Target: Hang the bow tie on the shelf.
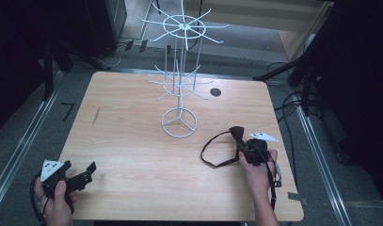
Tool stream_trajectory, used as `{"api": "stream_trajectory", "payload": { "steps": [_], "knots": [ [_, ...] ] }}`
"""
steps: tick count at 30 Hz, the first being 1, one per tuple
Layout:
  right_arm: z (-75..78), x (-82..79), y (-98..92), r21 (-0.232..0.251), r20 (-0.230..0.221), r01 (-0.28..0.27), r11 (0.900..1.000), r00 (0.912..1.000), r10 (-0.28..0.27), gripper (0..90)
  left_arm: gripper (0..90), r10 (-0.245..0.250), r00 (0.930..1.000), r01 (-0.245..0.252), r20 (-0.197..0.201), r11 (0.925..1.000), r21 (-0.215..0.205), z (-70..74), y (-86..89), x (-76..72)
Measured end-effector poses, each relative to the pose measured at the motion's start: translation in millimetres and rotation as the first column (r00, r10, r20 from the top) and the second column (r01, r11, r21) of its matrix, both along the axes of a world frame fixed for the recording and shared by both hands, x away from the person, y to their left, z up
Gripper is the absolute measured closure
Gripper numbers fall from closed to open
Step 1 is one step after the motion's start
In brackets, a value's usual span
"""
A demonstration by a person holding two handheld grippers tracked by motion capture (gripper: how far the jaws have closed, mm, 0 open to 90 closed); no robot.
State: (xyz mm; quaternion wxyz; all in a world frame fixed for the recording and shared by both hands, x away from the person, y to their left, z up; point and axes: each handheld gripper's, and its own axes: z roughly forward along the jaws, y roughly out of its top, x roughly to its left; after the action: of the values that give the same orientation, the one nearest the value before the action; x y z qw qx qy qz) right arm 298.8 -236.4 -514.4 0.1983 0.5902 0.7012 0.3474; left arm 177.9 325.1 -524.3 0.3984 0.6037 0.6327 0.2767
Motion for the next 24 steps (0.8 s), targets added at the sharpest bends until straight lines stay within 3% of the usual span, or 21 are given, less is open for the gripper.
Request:
{"api": "stream_trajectory", "payload": {
  "steps": [6, 11, 15, 24],
  "knots": [
    [15.4, -6.3, 5.6, 0.02, 0.073, -0.031, 0.999, 0.9969, 0.03, 78.1, 7.4, 0.001, 1.0, -0.001, 0.0, 1.0, 0.001, 0.0, 0.0, -0.1],
    [31.6, -10.2, 13.7, 0.039, 0.135, -0.075, 0.996, 0.9884, 0.069, 78.1, 7.4, 0.003, 1.0, -0.003, -0.001, 1.0, 0.002, 0.0, 0.0, 0.0],
    [44.3, -14.1, 22.7, 0.053, 0.186, -0.103, 0.993, 0.9782, 0.092, 78.1, 7.4, 0.003, 1.0, -0.003, -0.002, 1.0, 0.003, 0.1, -0.1, 0.0],
    [66.0, -21.4, 39.8, 0.064, 0.258, -0.152, 0.986, 0.9573, 0.131, 78.1, 7.4, 0.003, 1.0, -0.003, -0.002, 1.0, 0.002, 0.1, -0.1, 0.0]
  ]
}}
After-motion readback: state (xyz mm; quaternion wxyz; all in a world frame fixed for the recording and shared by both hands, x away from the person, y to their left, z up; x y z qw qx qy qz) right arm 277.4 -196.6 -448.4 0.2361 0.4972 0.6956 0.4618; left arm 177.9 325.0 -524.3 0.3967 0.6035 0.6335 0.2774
